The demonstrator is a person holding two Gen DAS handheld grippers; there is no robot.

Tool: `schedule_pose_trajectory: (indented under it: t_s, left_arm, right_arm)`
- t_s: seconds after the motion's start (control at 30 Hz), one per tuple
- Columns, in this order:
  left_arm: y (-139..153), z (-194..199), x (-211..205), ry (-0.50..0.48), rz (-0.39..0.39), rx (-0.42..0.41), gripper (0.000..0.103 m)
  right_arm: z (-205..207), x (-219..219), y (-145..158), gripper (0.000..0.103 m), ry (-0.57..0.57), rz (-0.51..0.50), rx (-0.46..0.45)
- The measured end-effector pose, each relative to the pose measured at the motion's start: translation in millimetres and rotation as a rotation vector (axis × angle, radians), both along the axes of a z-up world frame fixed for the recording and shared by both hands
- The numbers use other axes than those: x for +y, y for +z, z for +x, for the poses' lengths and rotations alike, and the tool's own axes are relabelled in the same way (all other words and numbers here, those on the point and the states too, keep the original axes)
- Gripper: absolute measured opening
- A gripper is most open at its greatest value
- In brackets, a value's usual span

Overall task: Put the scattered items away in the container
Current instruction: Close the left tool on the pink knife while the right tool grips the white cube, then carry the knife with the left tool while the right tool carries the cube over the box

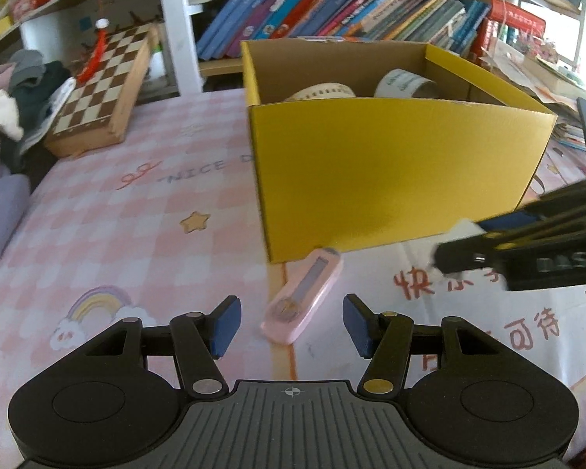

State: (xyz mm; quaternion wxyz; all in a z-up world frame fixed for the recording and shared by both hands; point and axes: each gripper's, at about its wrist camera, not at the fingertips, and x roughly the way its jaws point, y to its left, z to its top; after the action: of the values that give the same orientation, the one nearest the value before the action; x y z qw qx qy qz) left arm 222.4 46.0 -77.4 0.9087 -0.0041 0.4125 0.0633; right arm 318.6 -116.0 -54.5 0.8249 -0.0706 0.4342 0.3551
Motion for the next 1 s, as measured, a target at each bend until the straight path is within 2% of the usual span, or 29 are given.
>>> schedule_pose_trajectory:
  t_s: [0.37, 0.53, 0.7, 0.87, 1.0]
  left_arm:
    - [-12, 29, 0, -0.048, -0.004, 0.018, 0.057]
    - [-13, 33, 0, -0.058, -0.025, 0.021, 0.047]
    - [-10, 32, -5, -0.08, -0.026, 0.031, 0.023]
    - [-1, 20, -10, -0.095, -0.049, 0.02, 0.023]
    - [24, 3, -19, -0.139, -0.051, -0.046, 0.023]
  right_arm:
    - [-4, -25, 5, 0.033, -0.02, 0.0, -0.028]
    - [-3, -30, 5, 0.033, -0.022, 0.01, -0.019]
    - [-1, -33, 6, 0.033, -0.02, 0.019, -0.008]
    - [-3, -35, 11, 0.033, -0.001, 0.026, -0.017]
    - [-7, -40, 20, 0.033, 0.025, 0.041, -0.044]
